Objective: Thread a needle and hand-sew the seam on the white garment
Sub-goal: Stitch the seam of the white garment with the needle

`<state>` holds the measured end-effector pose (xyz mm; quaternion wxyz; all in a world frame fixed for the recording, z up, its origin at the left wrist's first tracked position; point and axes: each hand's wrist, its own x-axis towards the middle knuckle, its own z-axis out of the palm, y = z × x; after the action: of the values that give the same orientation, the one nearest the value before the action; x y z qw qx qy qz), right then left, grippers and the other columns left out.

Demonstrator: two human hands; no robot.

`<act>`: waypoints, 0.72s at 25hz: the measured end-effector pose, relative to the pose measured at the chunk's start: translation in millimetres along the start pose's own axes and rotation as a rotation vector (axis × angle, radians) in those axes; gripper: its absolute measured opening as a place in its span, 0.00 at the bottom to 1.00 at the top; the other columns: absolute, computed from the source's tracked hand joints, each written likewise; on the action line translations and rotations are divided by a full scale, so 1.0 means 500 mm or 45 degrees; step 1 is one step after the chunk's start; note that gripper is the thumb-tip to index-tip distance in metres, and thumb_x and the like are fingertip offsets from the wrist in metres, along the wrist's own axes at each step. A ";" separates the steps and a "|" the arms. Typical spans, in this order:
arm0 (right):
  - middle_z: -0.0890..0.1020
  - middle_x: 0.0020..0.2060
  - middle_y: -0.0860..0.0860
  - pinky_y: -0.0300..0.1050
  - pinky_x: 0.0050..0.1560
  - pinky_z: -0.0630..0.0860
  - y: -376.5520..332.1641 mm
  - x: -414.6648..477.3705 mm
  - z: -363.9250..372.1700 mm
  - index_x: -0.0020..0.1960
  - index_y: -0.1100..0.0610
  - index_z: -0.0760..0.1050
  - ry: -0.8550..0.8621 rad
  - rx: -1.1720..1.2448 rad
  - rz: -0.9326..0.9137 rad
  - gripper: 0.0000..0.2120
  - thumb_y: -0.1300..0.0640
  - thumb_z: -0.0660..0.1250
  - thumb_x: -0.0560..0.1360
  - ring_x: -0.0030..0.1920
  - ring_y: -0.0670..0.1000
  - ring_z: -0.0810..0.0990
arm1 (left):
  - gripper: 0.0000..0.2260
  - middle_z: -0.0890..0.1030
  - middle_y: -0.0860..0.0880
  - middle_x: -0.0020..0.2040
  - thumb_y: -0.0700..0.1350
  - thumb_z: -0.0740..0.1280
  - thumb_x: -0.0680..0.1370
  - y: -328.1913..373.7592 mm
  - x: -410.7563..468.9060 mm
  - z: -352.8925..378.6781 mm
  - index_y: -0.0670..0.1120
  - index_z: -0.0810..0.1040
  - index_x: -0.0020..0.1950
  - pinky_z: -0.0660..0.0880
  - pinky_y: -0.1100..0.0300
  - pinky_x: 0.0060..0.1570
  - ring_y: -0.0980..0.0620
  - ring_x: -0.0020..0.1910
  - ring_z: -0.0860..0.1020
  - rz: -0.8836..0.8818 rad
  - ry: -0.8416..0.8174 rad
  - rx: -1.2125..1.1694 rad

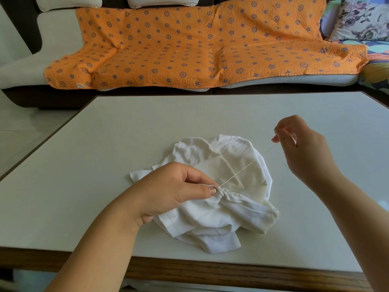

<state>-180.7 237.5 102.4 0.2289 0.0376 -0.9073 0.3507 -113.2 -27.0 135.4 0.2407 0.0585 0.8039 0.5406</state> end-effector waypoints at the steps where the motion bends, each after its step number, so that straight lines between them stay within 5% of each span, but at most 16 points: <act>1: 0.83 0.43 0.50 0.33 0.37 0.67 0.001 0.000 0.003 0.52 0.52 0.70 -0.009 -0.017 -0.005 0.03 0.58 0.59 0.82 0.42 0.50 0.77 | 0.06 0.86 0.55 0.48 0.43 0.72 0.75 0.000 0.000 -0.001 0.49 0.86 0.50 0.72 0.68 0.57 0.64 0.53 0.81 -0.002 0.001 -0.001; 7: 0.83 0.43 0.49 0.37 0.36 0.67 -0.013 -0.003 0.003 0.52 0.51 0.71 -0.058 0.013 0.070 0.03 0.56 0.58 0.82 0.43 0.50 0.78 | 0.06 0.86 0.55 0.48 0.43 0.72 0.75 0.000 -0.001 -0.001 0.49 0.86 0.51 0.71 0.66 0.59 0.63 0.54 0.81 -0.011 0.013 -0.008; 10: 0.83 0.37 0.45 0.36 0.37 0.71 -0.071 -0.032 -0.005 0.49 0.49 0.70 -0.119 0.182 0.104 0.04 0.53 0.58 0.81 0.40 0.43 0.79 | 0.06 0.86 0.56 0.49 0.44 0.72 0.75 0.001 0.000 -0.002 0.50 0.86 0.51 0.70 0.66 0.60 0.64 0.54 0.81 -0.005 0.063 -0.063; 18: 0.77 0.33 0.42 0.36 0.40 0.72 -0.150 -0.143 0.032 0.49 0.48 0.65 -0.439 0.204 -0.229 0.03 0.51 0.55 0.81 0.38 0.41 0.76 | 0.05 0.87 0.54 0.46 0.45 0.72 0.75 0.002 0.001 -0.001 0.49 0.86 0.48 0.72 0.73 0.49 0.64 0.50 0.82 0.007 0.162 -0.138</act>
<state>-105.9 163.9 106.7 0.0969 0.1960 -0.8953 0.3881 -114.0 -26.9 136.3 0.1905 0.0131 0.7869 0.5868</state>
